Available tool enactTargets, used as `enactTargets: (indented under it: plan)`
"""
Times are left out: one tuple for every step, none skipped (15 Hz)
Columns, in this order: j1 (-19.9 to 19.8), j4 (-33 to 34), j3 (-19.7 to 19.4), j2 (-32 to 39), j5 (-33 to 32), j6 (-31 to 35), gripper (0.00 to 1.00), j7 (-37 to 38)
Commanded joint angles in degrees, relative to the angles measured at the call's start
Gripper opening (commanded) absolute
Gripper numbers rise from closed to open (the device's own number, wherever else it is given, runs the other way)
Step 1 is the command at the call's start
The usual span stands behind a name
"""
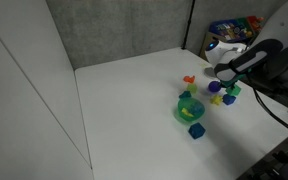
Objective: Pick up the green block from the green bowl and put it on the blue block to the right side of the table
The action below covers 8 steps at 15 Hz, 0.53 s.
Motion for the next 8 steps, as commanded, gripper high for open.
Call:
enactTargets:
  plan:
    - [1.3, 0.55, -1.42, 1.03, -2.48, 1.49, 0.03, 1.11]
    - [1.38, 0.2, -1.38, 0.93, -2.88, 1.96, 0.03, 1.05]
    - [1.57, -0.56, -1.35, 0.62, -3.48, 2.82, 0.03, 1.03]
    - [1.79, -1.01, -1.41, 0.5, -4.12, 3.59, 0.03, 1.18]
    - [2.08, -1.58, -1.55, 0.41, -4.84, 4.46, 0.03, 1.31]
    - [2.26, -2.11, -1.61, 0.3, -5.58, 5.19, 0.03, 1.44]
    - [2.32, -2.88, -1.5, 0.02, -6.06, 5.93, 0.03, 1.42]
    - [2.57, -3.64, -1.65, -0.19, -6.75, 6.82, 0.03, 1.64]
